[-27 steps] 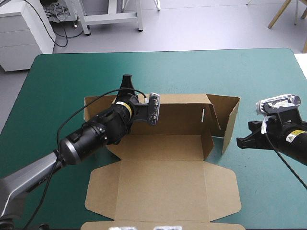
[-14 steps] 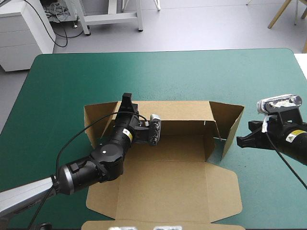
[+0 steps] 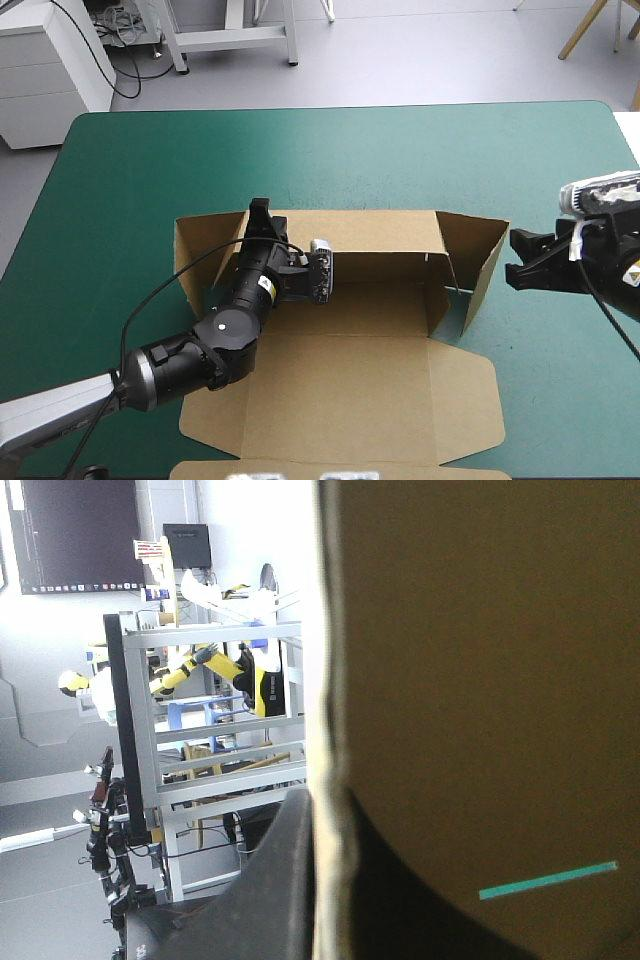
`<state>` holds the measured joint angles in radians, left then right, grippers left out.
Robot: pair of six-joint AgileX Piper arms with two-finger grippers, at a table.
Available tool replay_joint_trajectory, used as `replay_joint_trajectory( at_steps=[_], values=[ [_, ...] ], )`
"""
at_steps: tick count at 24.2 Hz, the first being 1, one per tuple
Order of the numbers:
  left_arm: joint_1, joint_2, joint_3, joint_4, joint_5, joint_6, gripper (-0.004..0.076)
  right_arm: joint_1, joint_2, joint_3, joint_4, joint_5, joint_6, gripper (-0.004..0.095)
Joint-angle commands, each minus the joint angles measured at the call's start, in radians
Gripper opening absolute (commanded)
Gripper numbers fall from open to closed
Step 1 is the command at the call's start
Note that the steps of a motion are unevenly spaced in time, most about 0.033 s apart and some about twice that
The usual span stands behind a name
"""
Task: Fold the box
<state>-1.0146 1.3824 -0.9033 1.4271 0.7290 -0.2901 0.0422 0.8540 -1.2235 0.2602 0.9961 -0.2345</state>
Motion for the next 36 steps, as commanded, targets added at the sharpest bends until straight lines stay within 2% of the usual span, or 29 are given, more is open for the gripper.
replay_joint_trajectory(
  at_steps=[1,7,11,15,20,27,36],
  values=[
    [-0.009,-0.021,-0.014,-0.007,-0.003,-0.025,-0.001,-0.007,0.002,-0.1,0.009,-0.039,-0.001,0.0771],
    [-0.009,-0.021,-0.014,-0.007,-0.006,-0.04,-0.001,-0.007,0.206,-0.34,0.009,0.071,-0.001,0.0774],
    [-0.009,-0.021,-0.014,-0.007,-0.006,-0.042,-0.001,-0.007,0.482,-0.529,0.0,0.12,0.01,0.0774],
    [-0.009,-0.019,-0.014,-0.005,-0.006,-0.042,-0.001,-0.007,0.656,-0.642,0.006,0.206,0.025,0.0774],
    [-0.009,-0.019,-0.014,-0.005,-0.006,-0.046,-0.001,-0.007,0.841,-0.674,0.009,0.206,0.092,0.0772],
    [-0.009,-0.019,-0.014,-0.005,-0.002,-0.047,-0.001,-0.007,0.864,-0.636,0.009,0.206,0.105,0.0772],
    [-0.009,-0.019,-0.014,-0.005,0.006,-0.047,-0.001,-0.007,0.77,-0.419,0.001,0.208,0.095,0.0751]
  ],
)
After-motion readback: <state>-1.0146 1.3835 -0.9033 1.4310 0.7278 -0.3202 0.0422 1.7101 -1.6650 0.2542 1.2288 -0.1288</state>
